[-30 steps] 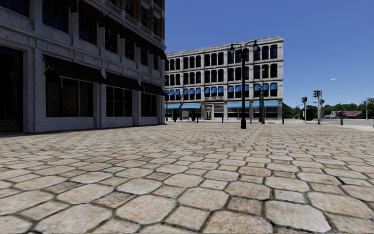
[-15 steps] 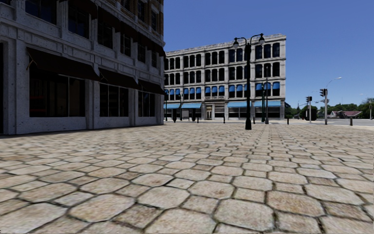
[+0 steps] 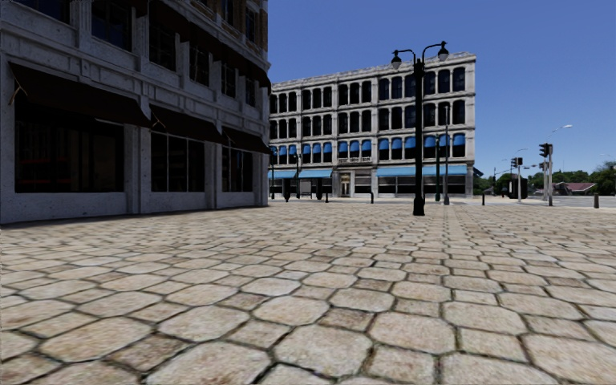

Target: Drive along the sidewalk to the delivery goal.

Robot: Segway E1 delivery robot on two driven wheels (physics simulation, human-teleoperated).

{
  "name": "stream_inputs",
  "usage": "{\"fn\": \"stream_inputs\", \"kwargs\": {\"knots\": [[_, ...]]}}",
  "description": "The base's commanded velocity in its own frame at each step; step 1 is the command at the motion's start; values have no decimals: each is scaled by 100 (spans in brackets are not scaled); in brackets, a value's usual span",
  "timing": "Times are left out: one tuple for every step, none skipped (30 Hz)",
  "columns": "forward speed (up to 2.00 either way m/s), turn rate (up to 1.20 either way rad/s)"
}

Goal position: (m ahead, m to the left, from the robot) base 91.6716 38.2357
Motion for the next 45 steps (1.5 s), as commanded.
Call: {"fn": "stream_inputs", "kwargs": {"knots": [[200, 0], [200, 0], [200, 0], [200, 0], [200, 0], [200, 0], [200, 0], [200, 0], [200, 0], [200, 0], [200, 0], [200, 0], [200, 0], [200, 0], [200, 0], [200, 0], [200, 0], [200, 0], [200, 0], [200, 0], [200, 0], [200, 0], [200, 0], [200, 0], [200, 0], [200, 0], [200, 0], [200, 0], [200, 0], [200, 0], [200, 0], [200, 0], [200, 0], [200, 0], [200, 0], [200, 0], [200, 0], [200, 0], [200, 0], [200, 0], [200, 0], [200, 0], [200, 0], [200, 0], [200, 0]]}}
